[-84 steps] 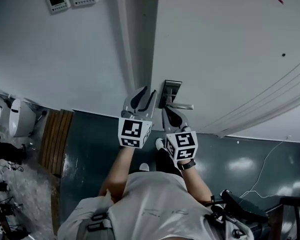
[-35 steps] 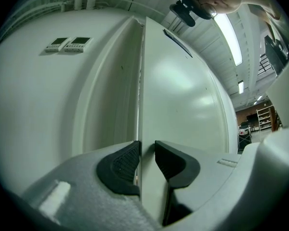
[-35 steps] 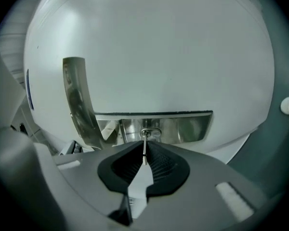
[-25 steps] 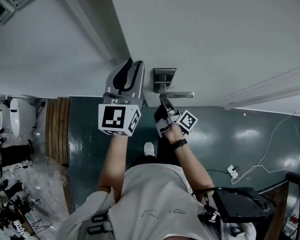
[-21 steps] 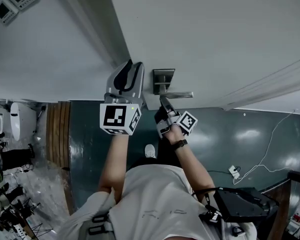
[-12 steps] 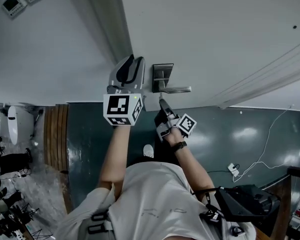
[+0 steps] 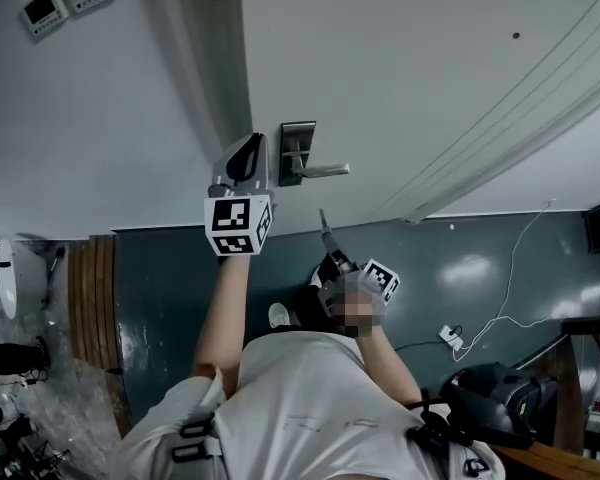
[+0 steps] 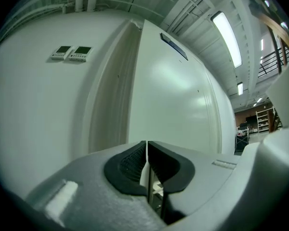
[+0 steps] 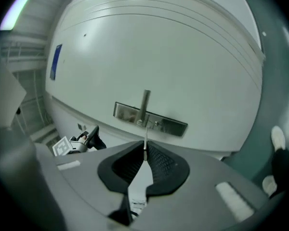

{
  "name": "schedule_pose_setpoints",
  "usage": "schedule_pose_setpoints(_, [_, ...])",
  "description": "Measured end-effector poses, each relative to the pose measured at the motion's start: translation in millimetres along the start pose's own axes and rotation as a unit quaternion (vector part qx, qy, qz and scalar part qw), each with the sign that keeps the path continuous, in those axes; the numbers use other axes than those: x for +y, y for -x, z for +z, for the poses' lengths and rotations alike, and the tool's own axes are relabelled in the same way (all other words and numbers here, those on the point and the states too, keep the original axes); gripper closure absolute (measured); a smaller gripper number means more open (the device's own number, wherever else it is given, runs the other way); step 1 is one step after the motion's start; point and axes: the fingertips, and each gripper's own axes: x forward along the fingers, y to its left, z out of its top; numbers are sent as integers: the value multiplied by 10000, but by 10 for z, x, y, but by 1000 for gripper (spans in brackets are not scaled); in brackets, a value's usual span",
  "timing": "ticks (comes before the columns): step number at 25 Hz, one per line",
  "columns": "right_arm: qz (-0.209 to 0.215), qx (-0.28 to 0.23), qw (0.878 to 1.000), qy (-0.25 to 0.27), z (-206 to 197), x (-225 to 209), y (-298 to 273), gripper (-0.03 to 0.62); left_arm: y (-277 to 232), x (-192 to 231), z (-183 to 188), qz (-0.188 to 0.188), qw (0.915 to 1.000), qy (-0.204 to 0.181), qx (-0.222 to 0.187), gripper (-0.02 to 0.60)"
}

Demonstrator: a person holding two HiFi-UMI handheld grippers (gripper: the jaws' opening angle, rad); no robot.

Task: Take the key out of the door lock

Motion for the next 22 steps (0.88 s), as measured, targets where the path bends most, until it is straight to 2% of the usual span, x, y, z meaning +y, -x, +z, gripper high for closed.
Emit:
schedule_pose_setpoints(3, [378, -150, 9919, 1205, 350, 526, 79, 569, 206, -194, -121, -45, 9999, 69, 119, 581])
schedule_pose_setpoints(5, [266, -262, 9789, 2009, 561, 732, 130, 569, 343, -288, -204, 13, 9997, 147, 212, 581])
schedule_pose_setpoints(6, [107, -318, 9683, 2476, 650, 804, 158, 569, 414, -345, -232, 44, 9996, 159, 241, 581])
schedule_pose_setpoints(8, [-139, -409, 9393, 3404, 780, 967, 199, 569, 546, -487, -253, 75, 9996, 105, 247, 581])
schedule_pose_setpoints(12, [-213, -549, 8761, 4785, 887, 1356, 307, 568, 746, -753, -206, 240, 9995, 29, 195, 581])
schedule_pose_setpoints(15, [-199, -677, 8344, 5467, 947, 1584, 515, 568, 868, -1010, -147, 477, 9988, -4, 100, 581])
schedule_pose_setpoints(17, [-165, -762, 8111, 5797, 985, 1659, 656, 568, 935, -1207, -139, 689, 9975, -118, 32, 581])
schedule_pose_setpoints(19, [-99, -774, 7982, 5973, 1006, 1682, 793, 569, 998, -1449, -173, 793, 9966, -226, 58, 581])
schedule_pose_setpoints(22, [34, -756, 7895, 6091, 959, 1674, 964, 568, 1127, -1742, -220, 871, 9956, -318, 120, 581])
